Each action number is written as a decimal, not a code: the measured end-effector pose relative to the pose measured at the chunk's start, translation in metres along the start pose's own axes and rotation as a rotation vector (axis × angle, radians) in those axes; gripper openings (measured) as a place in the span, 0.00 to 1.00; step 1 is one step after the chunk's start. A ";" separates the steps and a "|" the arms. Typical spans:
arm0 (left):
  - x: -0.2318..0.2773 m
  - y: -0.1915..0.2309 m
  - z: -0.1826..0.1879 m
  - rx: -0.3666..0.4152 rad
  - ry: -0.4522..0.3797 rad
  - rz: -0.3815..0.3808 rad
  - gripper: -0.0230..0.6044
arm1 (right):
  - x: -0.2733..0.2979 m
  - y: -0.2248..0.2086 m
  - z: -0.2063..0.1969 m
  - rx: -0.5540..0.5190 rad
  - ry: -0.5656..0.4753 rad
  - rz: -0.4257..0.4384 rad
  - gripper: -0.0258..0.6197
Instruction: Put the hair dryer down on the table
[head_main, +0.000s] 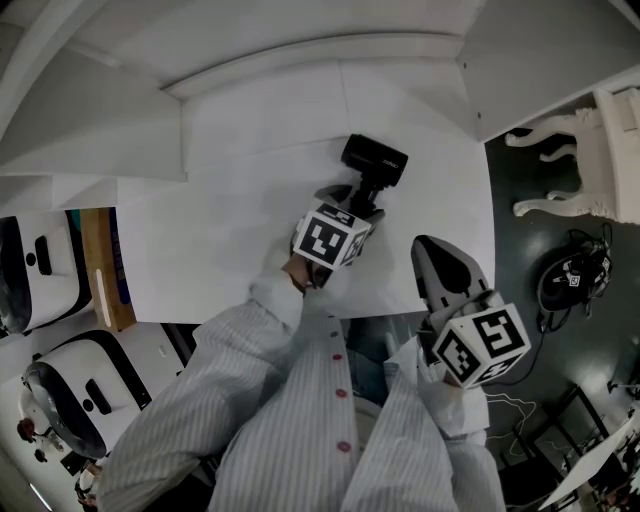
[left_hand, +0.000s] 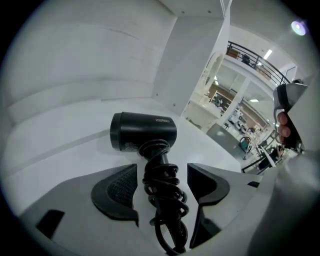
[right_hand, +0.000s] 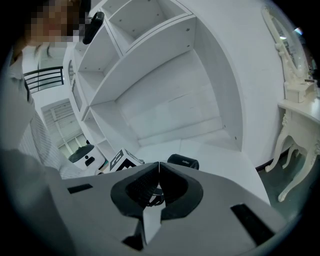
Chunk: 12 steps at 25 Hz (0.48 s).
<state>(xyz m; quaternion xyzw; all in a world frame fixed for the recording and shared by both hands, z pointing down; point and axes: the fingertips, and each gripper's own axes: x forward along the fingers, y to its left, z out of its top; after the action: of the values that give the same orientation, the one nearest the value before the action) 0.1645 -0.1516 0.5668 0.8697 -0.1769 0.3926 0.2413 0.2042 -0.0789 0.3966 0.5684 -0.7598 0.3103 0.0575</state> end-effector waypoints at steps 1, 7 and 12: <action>-0.005 0.000 0.001 -0.005 -0.011 0.001 0.52 | -0.001 0.003 0.000 -0.007 0.001 0.002 0.06; -0.041 0.001 0.011 -0.036 -0.100 0.012 0.52 | -0.004 0.020 0.007 -0.045 0.004 0.027 0.06; -0.082 -0.001 0.030 -0.054 -0.198 -0.007 0.52 | 0.002 0.040 0.020 -0.086 -0.002 0.068 0.06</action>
<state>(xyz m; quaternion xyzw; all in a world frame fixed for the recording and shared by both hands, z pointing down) 0.1311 -0.1579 0.4860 0.8981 -0.2075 0.2990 0.2471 0.1732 -0.0853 0.3654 0.5396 -0.7912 0.2788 0.0706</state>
